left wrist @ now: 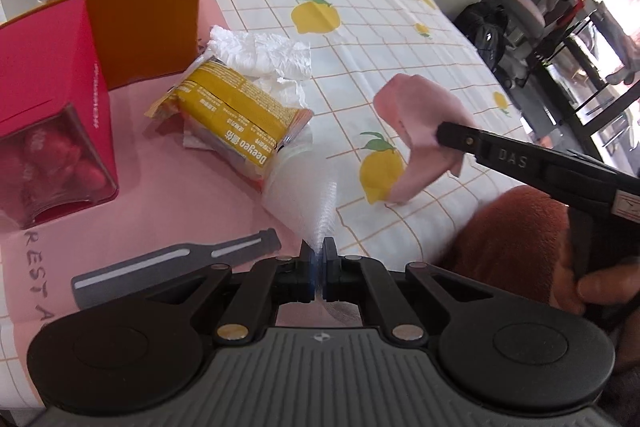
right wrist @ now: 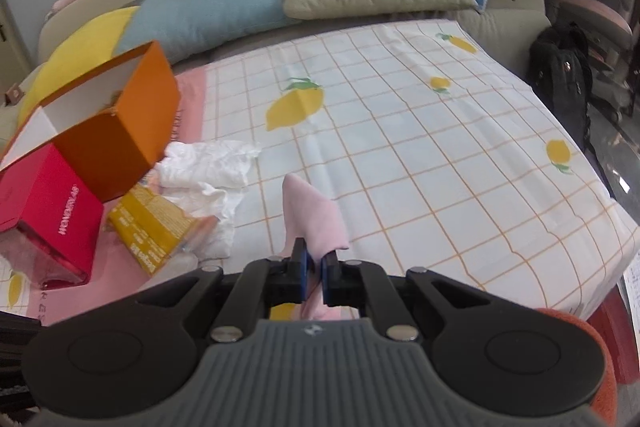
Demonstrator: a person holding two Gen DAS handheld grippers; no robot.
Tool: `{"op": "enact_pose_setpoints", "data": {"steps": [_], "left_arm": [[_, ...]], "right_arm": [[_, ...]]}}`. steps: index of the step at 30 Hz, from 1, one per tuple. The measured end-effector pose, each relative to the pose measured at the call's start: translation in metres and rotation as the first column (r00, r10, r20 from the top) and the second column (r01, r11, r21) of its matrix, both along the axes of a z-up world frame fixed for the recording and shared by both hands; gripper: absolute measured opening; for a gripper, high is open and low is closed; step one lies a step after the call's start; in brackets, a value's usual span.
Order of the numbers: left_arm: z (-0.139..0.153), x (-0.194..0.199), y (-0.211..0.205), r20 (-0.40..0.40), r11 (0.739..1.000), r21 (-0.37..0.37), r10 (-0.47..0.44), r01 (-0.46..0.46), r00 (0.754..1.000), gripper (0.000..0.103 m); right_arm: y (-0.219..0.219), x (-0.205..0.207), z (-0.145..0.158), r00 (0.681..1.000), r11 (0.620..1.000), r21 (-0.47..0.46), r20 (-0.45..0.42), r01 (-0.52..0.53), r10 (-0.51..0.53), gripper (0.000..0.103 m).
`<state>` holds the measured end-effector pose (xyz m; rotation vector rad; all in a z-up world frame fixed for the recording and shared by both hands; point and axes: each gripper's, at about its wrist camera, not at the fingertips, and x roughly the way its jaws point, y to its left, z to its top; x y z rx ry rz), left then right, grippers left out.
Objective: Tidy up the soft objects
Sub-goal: 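Grasp the clear plastic with the left gripper while the right gripper holds the pink cloth, then carry the clear plastic and pink cloth with both grippers over the orange box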
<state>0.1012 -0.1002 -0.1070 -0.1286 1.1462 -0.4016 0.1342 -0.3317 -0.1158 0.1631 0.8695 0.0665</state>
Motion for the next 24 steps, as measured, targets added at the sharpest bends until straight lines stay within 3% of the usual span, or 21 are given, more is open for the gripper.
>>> {"op": "enact_pose_setpoints", "data": {"steps": [5,12,24], "left_arm": [[0.019,-0.016,0.02,0.045,0.998,-0.053,0.034,-0.032,0.998,0.003],[0.042,-0.027,0.045,0.128,0.993,-0.066,0.107,-0.099,0.986,0.003],[0.082,-0.043,0.088,0.275,0.97,-0.092,0.241,-0.224,0.931,0.003]], "right_arm": [[0.017,-0.015,0.008,0.999,0.998,0.041,0.001,-0.043,0.043,0.004],[0.045,-0.032,0.021,0.993,0.993,0.029,0.009,-0.116,0.116,0.004],[0.086,-0.043,0.073,0.96,0.968,0.016,0.14,-0.249,0.244,0.004]]}}
